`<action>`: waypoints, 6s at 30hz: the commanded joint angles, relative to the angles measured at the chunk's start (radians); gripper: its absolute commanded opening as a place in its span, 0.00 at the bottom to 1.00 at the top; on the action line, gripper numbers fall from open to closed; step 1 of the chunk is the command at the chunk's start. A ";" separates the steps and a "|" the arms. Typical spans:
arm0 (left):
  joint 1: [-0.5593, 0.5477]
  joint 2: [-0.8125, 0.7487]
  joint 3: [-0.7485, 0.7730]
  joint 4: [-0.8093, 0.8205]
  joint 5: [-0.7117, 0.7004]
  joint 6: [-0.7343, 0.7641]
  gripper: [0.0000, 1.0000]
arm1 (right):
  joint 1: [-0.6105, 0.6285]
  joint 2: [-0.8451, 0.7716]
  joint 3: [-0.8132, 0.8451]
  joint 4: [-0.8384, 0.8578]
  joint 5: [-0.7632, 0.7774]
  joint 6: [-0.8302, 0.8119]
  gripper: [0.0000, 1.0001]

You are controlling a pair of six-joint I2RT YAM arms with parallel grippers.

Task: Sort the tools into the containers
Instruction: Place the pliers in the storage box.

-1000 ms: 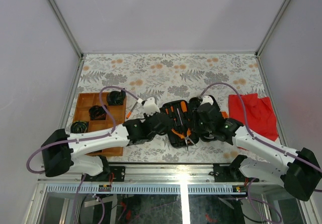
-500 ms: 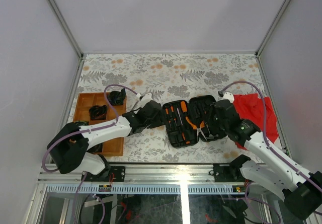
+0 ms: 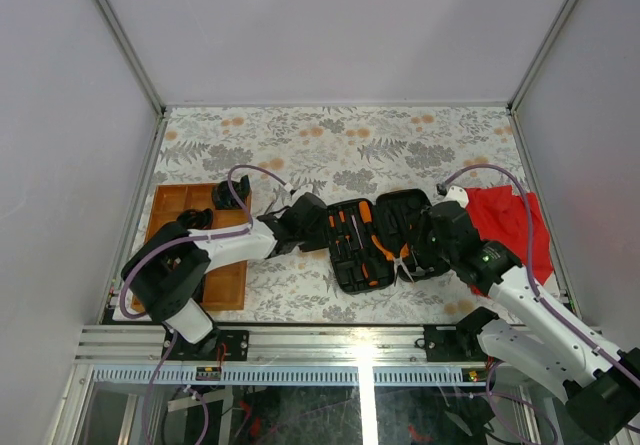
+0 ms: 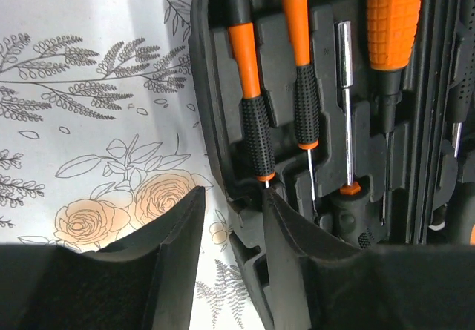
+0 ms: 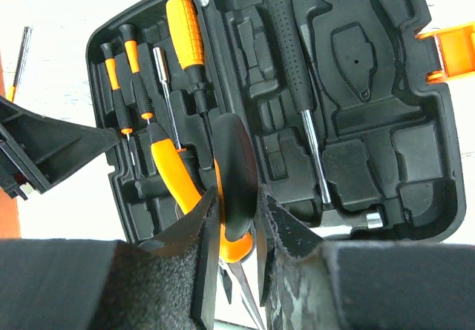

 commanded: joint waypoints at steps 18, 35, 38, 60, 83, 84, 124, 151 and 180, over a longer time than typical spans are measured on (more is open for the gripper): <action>0.196 -0.080 -0.079 -0.182 0.032 0.230 0.18 | -0.008 -0.058 0.014 0.032 -0.080 -0.014 0.00; 0.218 -0.401 -0.050 -0.242 0.054 0.223 0.53 | -0.008 -0.136 -0.081 0.198 -0.173 0.183 0.00; 0.160 -0.455 -0.051 -0.237 0.031 0.171 0.53 | -0.007 -0.168 -0.104 0.249 -0.194 0.271 0.00; -0.222 -0.076 0.324 -0.252 -0.168 0.136 0.48 | -0.008 -0.060 -0.072 0.337 -0.394 0.251 0.00; -0.043 -0.292 0.110 -0.241 -0.107 0.200 0.58 | -0.178 0.159 -0.044 0.376 -0.567 0.110 0.00; -0.025 -0.309 0.094 -0.249 -0.105 0.204 0.58 | -0.201 0.166 -0.052 0.385 -0.585 0.109 0.00; 0.093 -0.491 -0.138 -0.287 -0.111 0.152 0.60 | -0.453 0.403 0.051 0.263 -0.484 -0.108 0.03; 0.093 -0.432 -0.154 -0.226 -0.070 0.159 0.59 | -0.354 0.545 0.132 0.191 -0.676 -0.289 0.45; 0.109 -0.443 -0.183 -0.182 -0.044 0.180 0.60 | -0.104 0.578 0.260 0.091 -0.336 -0.367 0.82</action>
